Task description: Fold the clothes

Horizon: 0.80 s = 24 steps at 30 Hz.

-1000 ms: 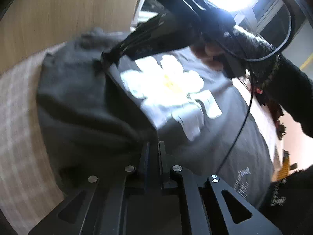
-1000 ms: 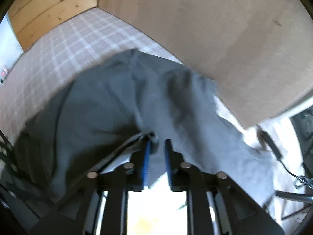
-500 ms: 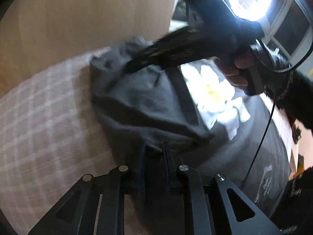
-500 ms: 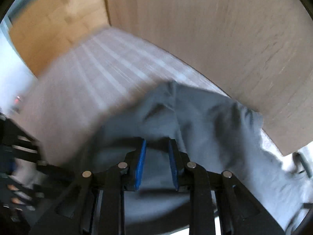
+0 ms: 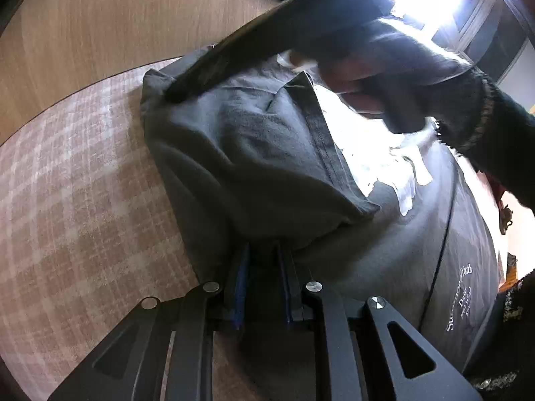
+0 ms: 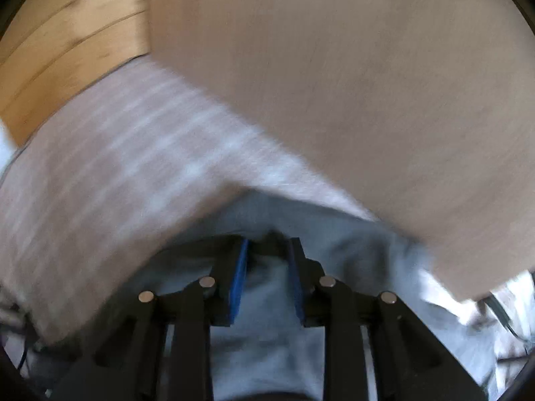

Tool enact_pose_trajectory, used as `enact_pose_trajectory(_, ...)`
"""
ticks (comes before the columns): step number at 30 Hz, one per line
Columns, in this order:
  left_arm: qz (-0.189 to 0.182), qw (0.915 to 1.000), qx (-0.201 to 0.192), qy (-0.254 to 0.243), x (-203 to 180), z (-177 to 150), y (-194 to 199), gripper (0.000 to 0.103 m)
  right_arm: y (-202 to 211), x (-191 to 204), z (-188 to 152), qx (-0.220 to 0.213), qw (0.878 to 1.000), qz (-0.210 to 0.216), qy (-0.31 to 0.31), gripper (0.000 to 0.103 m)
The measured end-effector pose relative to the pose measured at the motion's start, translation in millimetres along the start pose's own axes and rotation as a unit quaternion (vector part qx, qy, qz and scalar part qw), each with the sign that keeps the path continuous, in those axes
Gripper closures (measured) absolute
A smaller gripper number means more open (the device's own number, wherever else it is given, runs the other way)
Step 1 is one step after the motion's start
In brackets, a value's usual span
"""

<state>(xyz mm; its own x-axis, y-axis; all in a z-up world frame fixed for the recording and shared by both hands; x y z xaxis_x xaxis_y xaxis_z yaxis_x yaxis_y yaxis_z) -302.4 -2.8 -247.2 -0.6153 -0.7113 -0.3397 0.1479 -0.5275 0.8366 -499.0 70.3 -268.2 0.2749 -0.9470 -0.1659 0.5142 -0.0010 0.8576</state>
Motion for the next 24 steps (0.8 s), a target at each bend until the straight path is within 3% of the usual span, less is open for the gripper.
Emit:
enact_pose_trajectory(3, 0.009, 0.9999, -0.007, 0.006, 0, -7, 15, 0.088, 35, -13, -12, -0.012, 0.999, 0.035, -0.027, 0.080)
enact_pose_trajectory(5, 0.012, 0.9995, -0.022, 0.019, 0, -16, 33, 0.088, 60, -2, -37, 0.004, 0.996, 0.084, -0.016, 0.080)
enact_pose_trajectory(8, 0.017, 0.9985, -0.036, 0.038, -7, -37, 58, 0.088, 80, 18, -84, 0.030, 0.992, 0.123, -0.001, 0.079)
enact_pose_trajectory(11, 0.023, 0.9973, -0.038, 0.059, -20, -63, 75, 0.088, 70, 20, -121, 0.067, 0.993, 0.095, 0.010, 0.082)
enact_pose_trajectory(13, 0.031, 0.9965, -0.034, 0.069, -25, -85, 89, 0.088, 79, 1, -129, 0.063, 0.996, 0.060, -0.022, 0.083)
enact_pose_trajectory(17, 0.043, 0.9947, -0.029, 0.088, -46, -127, 113, 0.088, 153, -42, -152, 0.008, 0.992, 0.066, -0.111, 0.079)
enact_pose_trajectory(20, 0.025, 0.9947, -0.019, 0.098, -72, -164, 120, 0.088, 227, -54, -217, -0.011, 0.990, 0.036, -0.137, 0.071)
enact_pose_trajectory(22, 0.021, 0.9949, -0.002, 0.099, -92, -188, 117, 0.085, 249, -53, -261, 0.006, 0.987, 0.020, -0.158, 0.064)
enact_pose_trajectory(24, 0.016, 0.9935, 0.014, 0.112, -109, -211, 113, 0.082, 275, -53, -328, 0.040, 0.981, -0.002, -0.189, 0.064)
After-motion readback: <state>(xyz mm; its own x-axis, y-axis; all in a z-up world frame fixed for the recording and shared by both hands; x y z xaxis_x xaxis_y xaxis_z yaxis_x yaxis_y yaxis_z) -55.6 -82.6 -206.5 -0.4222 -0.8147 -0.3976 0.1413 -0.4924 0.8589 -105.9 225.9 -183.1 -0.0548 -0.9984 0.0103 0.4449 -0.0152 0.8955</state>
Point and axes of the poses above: each gripper's, at about its wrist camera, not at the fingertips, and y roughly against the way its jaws point, x to its left, z to its top, the point moved 3 cm from there along -y, roughly the way its jaws point, and after that the axes turned 6 degrees about -z, right-handed, at the moved point
